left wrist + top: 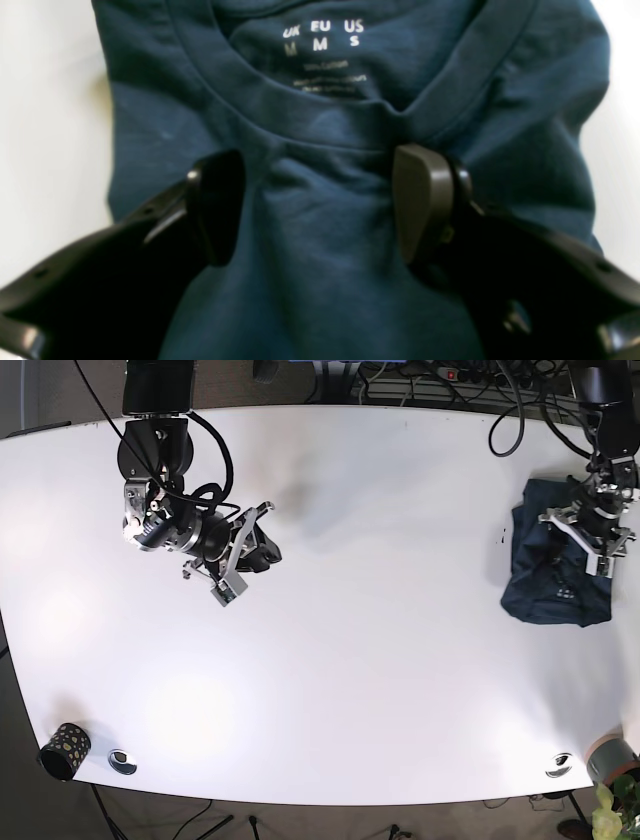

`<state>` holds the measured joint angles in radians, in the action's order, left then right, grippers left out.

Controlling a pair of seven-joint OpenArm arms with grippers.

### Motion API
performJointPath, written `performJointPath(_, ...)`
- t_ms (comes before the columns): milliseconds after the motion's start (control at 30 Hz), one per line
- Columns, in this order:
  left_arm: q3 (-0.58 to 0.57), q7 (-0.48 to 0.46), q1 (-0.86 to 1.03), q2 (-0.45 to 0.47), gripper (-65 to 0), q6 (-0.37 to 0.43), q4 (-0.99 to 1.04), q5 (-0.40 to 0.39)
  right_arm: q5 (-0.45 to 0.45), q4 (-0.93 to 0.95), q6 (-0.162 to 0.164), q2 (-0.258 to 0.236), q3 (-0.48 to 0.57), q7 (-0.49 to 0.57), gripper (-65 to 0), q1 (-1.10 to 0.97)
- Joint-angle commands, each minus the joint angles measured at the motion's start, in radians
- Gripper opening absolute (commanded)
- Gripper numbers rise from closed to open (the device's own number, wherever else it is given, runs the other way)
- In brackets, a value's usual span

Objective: Fold the T-shirt properly

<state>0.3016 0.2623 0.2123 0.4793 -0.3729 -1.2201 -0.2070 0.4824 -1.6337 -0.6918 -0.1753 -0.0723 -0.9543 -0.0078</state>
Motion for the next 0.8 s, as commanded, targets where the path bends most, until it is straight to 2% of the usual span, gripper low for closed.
performJointPath(0, 0.06, 0.141, 0.028, 0.058, -23.1, -0.018, 0.079, 0.108, 0.028, -0.02, -0.006, -0.016, -0.001, 0.021, -52.3, 0.018)
performJointPath(133, 0.132, 0.133, 0.014, 0.135, -23.1, -0.065, 0.204, 0.106, 0.032, -0.02, -0.006, -0.036, -0.001, 0.021, -52.5, 0.012)
performJointPath(267, 0.138, 0.127, -0.057, 0.209, -23.1, -0.096, 0.311, 0.105, 0.034, -0.02, -0.006, -0.057, -0.001, 0.021, -52.5, 0.009)
performJointPath(467, 0.138, 0.027, -0.133, 0.293, -23.1, -0.142, 0.429, 0.105, 0.028, -0.02, -0.006, -0.06, -0.001, 0.024, -52.5, 0.007)
performJointPath(600, 0.138, 0.027, -0.176, 0.309, -23.3, -0.174, 0.392, 0.103, 0.026, -0.02, -0.006, -0.06, -0.001, 0.027, -52.5, 0.015)
performJointPath(767, 0.15, 0.027, -0.173, 0.298, -23.5, -0.188, 0.213, 0.1, 0.025, -0.02, -0.006, -0.059, -0.001, 0.041, -52.5, 0.039)
